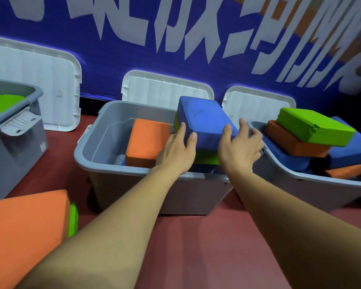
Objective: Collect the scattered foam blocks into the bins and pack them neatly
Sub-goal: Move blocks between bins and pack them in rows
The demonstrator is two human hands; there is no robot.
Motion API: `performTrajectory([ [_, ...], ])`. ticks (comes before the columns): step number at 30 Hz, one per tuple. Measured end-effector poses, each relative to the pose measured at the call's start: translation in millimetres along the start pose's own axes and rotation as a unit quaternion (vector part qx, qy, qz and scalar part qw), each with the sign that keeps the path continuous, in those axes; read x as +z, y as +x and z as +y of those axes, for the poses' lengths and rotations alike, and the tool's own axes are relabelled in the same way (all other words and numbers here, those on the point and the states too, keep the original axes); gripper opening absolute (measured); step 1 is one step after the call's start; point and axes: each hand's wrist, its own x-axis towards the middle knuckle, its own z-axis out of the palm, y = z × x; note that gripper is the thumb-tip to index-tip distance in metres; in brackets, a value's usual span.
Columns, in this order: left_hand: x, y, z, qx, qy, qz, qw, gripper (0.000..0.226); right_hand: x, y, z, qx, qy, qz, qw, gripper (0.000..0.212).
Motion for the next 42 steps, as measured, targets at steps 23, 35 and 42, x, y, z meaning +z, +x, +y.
performTrajectory([
  [23,-158.6,-36.3,-18.5,-0.031,-0.06,0.179,0.982,0.051,25.4,-79.0,-131.9,-0.062,0.206,-0.072,0.974,0.04],
  [35,-305.6,-131.8,-144.5,-0.222,0.089,0.092,0.967,0.089,89.5,-192.5,-217.3,-0.244,0.07,-0.395,0.883,0.065],
  [42,-297.9,-178.2,-189.2,-0.272,0.159,-0.035,0.949,0.07,112.7,-221.7,-204.0,-0.22,-0.123,-0.602,0.758,0.085],
])
